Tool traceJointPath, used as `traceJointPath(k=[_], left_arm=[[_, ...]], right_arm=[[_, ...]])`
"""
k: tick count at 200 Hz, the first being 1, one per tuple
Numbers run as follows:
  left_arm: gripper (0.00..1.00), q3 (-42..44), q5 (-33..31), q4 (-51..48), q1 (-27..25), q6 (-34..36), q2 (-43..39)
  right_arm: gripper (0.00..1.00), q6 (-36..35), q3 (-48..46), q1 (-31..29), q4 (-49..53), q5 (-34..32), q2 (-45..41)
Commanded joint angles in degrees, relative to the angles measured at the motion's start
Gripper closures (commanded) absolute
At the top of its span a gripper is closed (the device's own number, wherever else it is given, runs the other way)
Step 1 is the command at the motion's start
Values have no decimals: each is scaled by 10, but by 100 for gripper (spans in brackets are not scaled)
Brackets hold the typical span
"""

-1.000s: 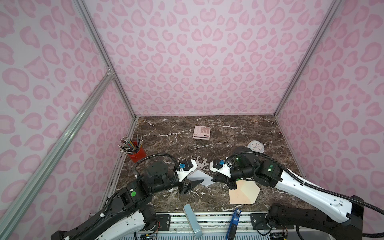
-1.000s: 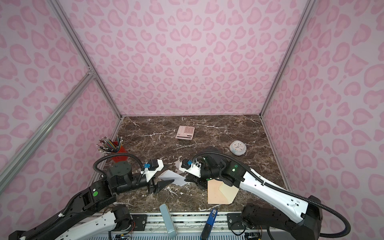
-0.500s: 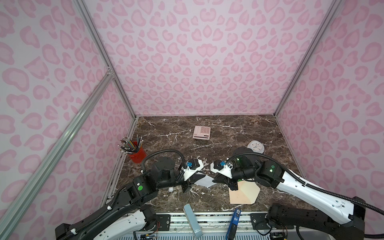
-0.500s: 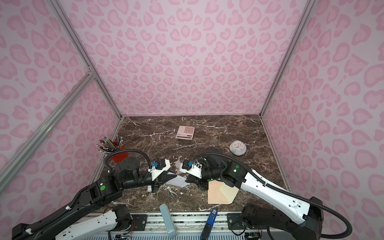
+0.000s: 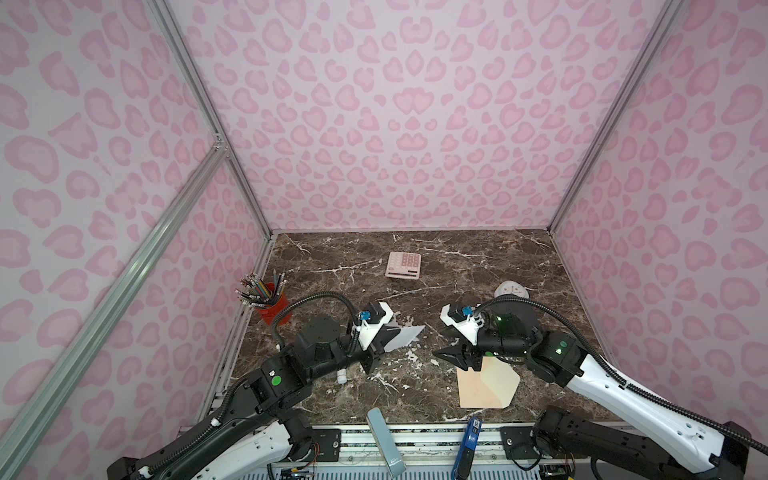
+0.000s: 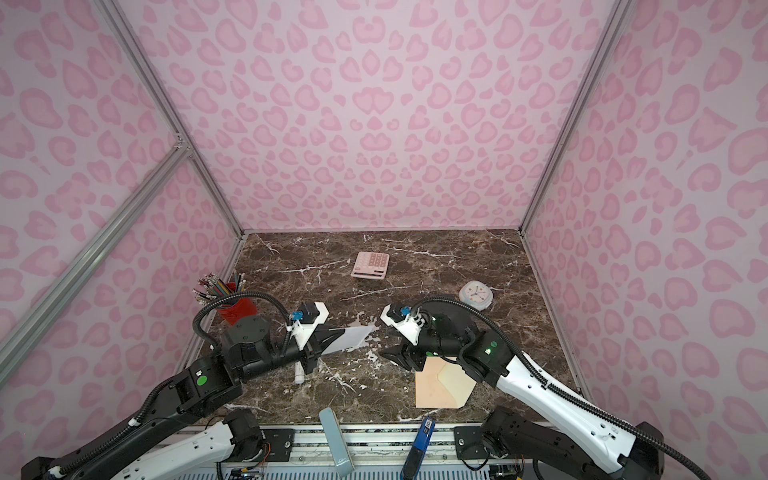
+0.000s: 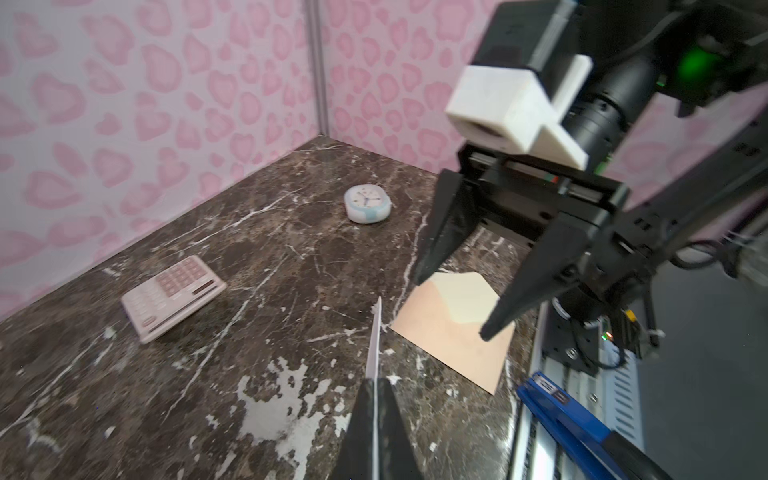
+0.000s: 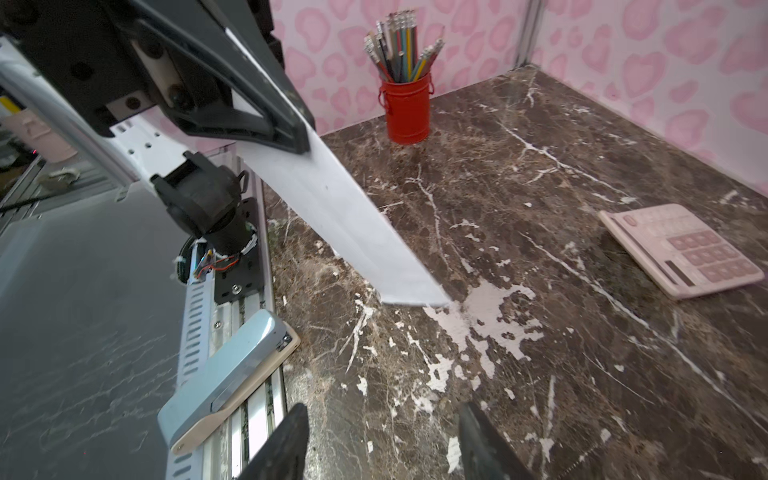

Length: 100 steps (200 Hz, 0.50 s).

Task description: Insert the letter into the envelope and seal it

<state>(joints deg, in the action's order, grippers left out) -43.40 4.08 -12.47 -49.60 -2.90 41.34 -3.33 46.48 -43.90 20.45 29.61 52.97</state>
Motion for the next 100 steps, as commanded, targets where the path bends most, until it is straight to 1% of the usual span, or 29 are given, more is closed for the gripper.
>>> traceJointPath(k=[1,11,22,31,40,55,69,100], left_arm=[[96,14,-142,94,20,-122,4],[96,25,-168,114,30,-168,11],[96,34,-187,137,36,-202,21],[96,39,-221,146,37,-240,32],[96,45,-254,152,37,-284,42],[96,62,-285,180,40,-340,58],[96,83,-308,222,40,-376,69],[96,110,-356,274,43,-437,99]], right_arm=[[42,122,-20,16,-115,-45,-9],[42,151,-27,27,-133,-48,-10],[44,178,-27,37,-141,-59,-10],[44,197,-27,41,-147,-72,-12],[44,210,-30,43,-156,-86,-13],[44,223,-33,43,-161,-107,-19],[46,227,-34,44,-163,-119,-24],[47,232,-45,43,-170,-134,-33]])
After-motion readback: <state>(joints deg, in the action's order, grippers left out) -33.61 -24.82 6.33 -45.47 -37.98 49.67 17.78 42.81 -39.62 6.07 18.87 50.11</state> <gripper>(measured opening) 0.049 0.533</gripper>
